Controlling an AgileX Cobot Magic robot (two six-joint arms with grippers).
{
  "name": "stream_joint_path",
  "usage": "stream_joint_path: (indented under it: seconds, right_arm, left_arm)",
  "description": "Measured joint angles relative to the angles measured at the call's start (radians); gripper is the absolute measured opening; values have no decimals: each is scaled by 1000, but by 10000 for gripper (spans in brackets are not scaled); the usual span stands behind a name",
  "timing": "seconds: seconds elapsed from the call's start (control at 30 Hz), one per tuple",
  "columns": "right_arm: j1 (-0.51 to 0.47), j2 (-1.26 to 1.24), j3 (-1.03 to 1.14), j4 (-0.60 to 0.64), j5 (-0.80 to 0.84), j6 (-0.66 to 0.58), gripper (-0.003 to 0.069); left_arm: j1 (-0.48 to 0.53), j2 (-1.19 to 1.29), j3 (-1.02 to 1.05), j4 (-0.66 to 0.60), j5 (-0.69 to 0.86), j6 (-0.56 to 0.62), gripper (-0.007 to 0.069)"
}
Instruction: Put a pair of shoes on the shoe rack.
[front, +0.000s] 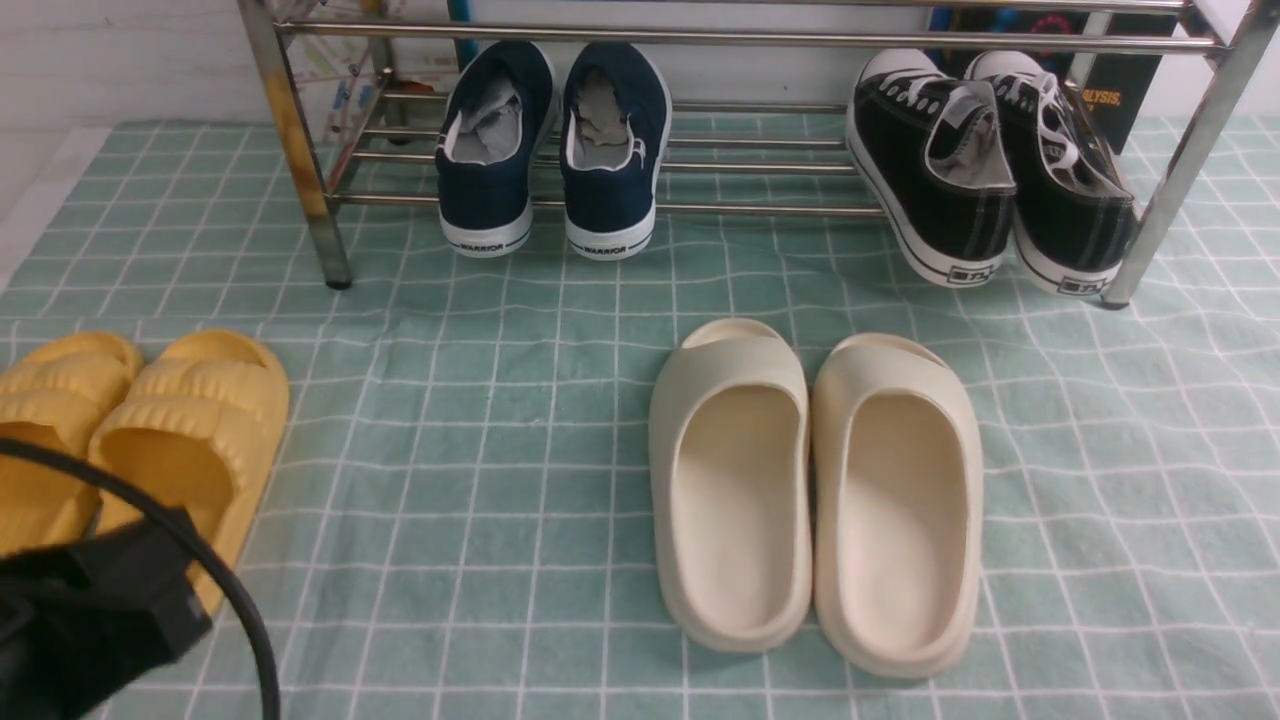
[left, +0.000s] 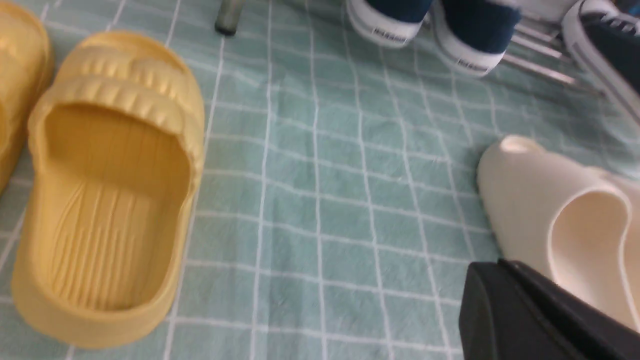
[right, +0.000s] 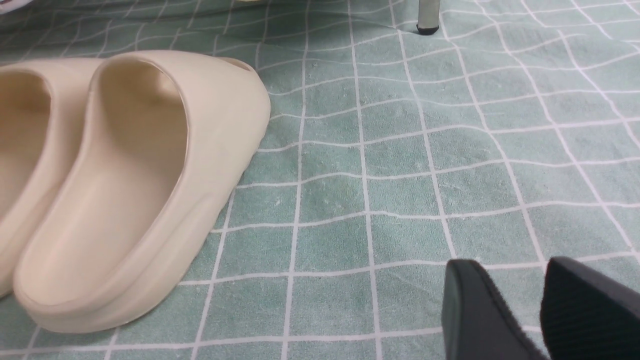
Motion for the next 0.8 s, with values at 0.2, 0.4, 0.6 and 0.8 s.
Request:
stream_joint_path:
  seconds: [0.2,0.4,0.6,0.8]
  right_arm:
    - [0,0,0,0,0,0,239]
    - [0,0,0,0,0,0,239]
    - [0,0,0,0,0,0,239]
    - [0,0,0,0,0,0,239]
  left_arm:
    - [0,-14,43,19,-18,65,8]
    - [0,-220,81,65,-38,164,11]
    - [76,-461,215,40,-43,179,19]
    - [184,-509,331,-66,-25,267,29]
